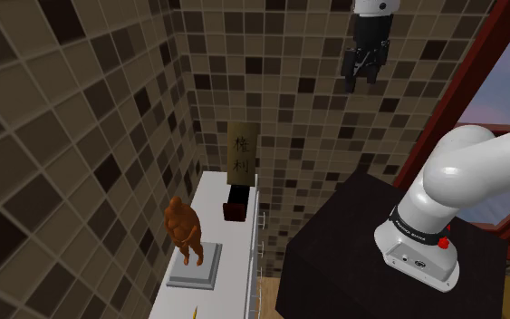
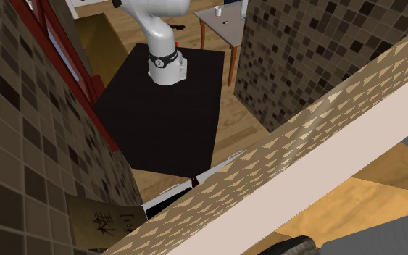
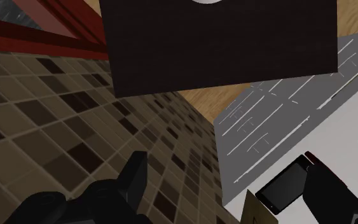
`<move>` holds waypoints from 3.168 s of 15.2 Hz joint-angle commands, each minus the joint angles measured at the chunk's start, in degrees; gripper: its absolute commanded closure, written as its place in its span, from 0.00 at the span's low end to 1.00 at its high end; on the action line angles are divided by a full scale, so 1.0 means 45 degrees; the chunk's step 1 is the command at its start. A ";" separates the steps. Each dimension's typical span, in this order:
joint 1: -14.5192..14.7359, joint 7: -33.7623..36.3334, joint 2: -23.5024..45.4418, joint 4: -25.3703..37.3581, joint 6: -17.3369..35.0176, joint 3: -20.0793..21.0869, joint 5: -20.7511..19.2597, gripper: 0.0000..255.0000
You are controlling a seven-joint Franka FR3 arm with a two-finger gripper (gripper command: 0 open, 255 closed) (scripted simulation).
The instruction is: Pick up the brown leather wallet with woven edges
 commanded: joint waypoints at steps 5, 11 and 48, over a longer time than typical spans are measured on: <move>0.0382 -0.0060 0.0835 -0.0843 0.1776 0.0275 0.0227 0.00; 0.0948 -0.0174 0.2600 -0.1626 0.4479 0.0729 0.0530 0.00; 0.4203 0.0787 1.8491 0.5100 1.4375 0.2328 -0.1960 0.00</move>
